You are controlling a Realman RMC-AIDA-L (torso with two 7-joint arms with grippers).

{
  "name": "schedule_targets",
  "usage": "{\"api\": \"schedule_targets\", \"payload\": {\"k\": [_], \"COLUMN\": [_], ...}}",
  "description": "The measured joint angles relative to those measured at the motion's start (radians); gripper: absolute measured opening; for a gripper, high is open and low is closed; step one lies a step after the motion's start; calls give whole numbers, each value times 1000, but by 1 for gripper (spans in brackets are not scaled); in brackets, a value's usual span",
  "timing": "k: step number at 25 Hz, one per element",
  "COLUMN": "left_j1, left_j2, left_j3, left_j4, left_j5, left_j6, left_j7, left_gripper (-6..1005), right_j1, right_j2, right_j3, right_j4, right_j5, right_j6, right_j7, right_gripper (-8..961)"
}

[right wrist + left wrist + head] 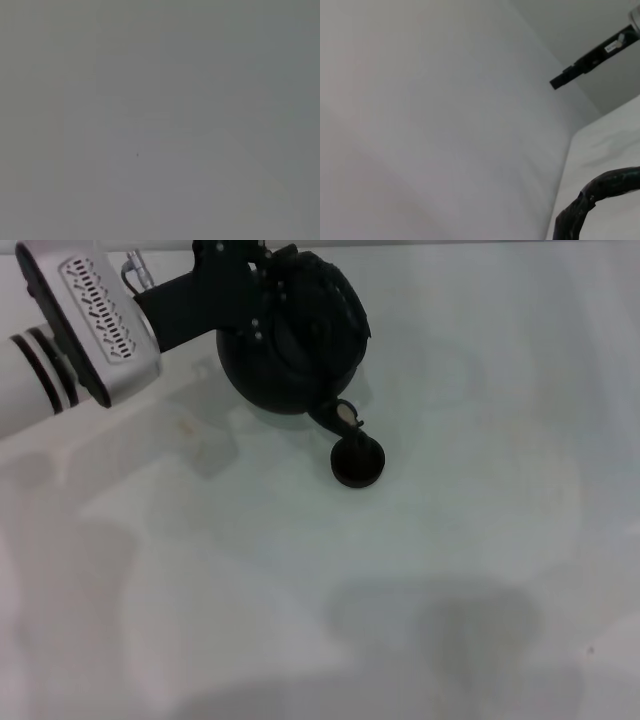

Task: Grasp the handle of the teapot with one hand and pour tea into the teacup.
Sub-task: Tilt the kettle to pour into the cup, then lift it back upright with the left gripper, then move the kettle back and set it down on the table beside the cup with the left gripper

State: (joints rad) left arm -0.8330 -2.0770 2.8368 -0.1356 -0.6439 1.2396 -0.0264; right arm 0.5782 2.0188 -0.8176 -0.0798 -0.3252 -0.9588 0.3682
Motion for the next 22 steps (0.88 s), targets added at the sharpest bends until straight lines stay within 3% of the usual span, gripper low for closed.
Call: {"api": "schedule_targets", "payload": {"k": [13,22], "left_j1": [93,236], "left_j2": [0,-1], "left_j3": [-5,-7], "left_j4": [107,311], "left_j5": [-152,-449], "left_j6": [20,26], "left_j7": [16,181], "left_gripper": [97,98], "right_j1": [2,4], "right_j2": [-2,-2], "right_j3": [0,-3], "right_j4": [0,-1], "right_j5": [0,0], "right_j6": [1,1], "right_j7": [-2,-5], "right_gripper": [835,835]}}
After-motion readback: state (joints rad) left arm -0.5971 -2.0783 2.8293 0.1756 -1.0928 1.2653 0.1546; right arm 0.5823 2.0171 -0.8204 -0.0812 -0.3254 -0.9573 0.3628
